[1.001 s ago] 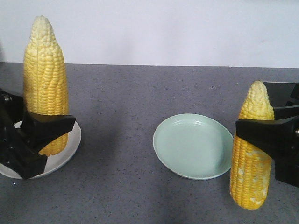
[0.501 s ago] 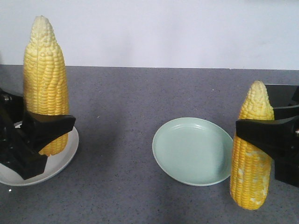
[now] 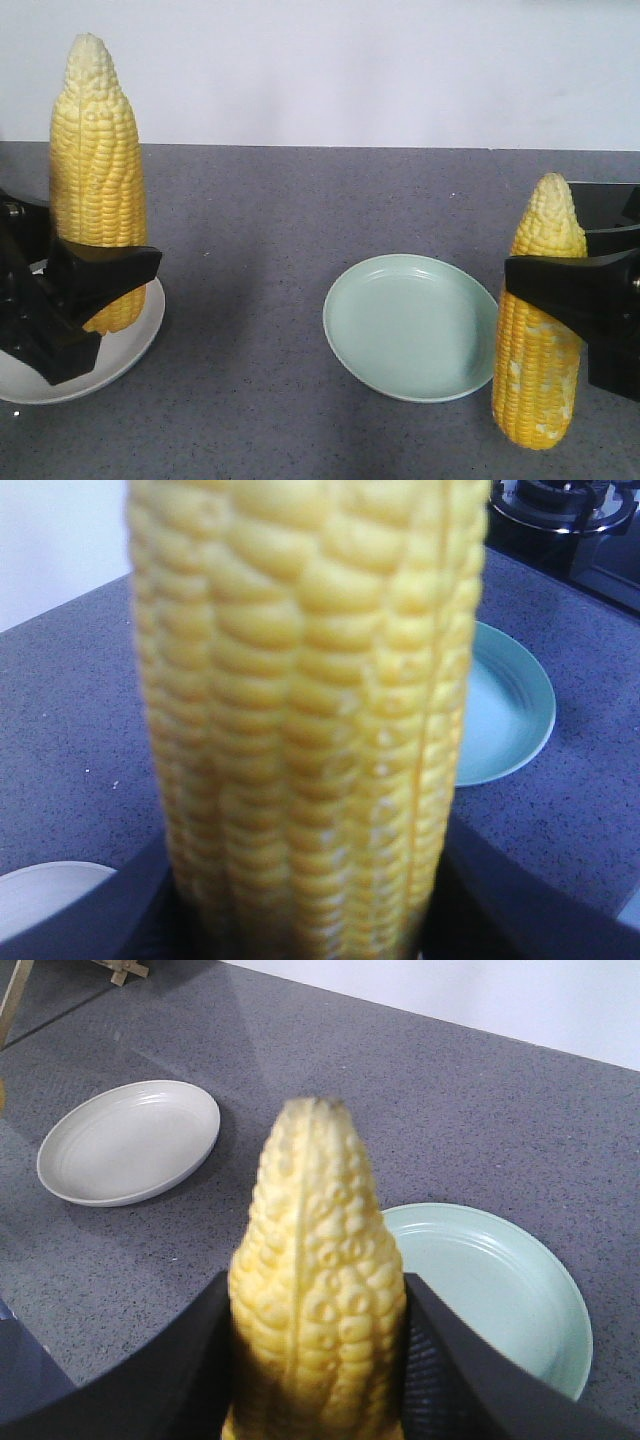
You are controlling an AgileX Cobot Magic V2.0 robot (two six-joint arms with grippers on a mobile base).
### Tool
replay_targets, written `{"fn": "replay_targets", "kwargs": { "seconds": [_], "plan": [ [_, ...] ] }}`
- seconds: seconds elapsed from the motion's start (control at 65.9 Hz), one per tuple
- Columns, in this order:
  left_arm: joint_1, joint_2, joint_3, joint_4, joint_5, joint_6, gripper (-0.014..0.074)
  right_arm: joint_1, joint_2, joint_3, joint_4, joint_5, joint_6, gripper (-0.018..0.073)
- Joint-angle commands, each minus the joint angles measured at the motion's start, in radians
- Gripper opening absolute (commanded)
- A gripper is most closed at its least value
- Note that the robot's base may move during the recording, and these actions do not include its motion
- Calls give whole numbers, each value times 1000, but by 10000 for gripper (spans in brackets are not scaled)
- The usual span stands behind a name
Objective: Distribute corn equally
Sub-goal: 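Approach the counter edge, holding cobs above the beige and green plates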
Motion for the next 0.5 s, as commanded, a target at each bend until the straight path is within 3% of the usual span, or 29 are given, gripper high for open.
{"fn": "replay_targets", "kwargs": {
  "seconds": [0.0,0.485],
  "plan": [
    [0,-17,-25,-17,-69,-1,300,-1,-5,-24,25,-57,-6,194],
    [0,-17,-25,-17,-69,-1,300,-1,-5,-24,25,-57,-6,194]
  ]
}}
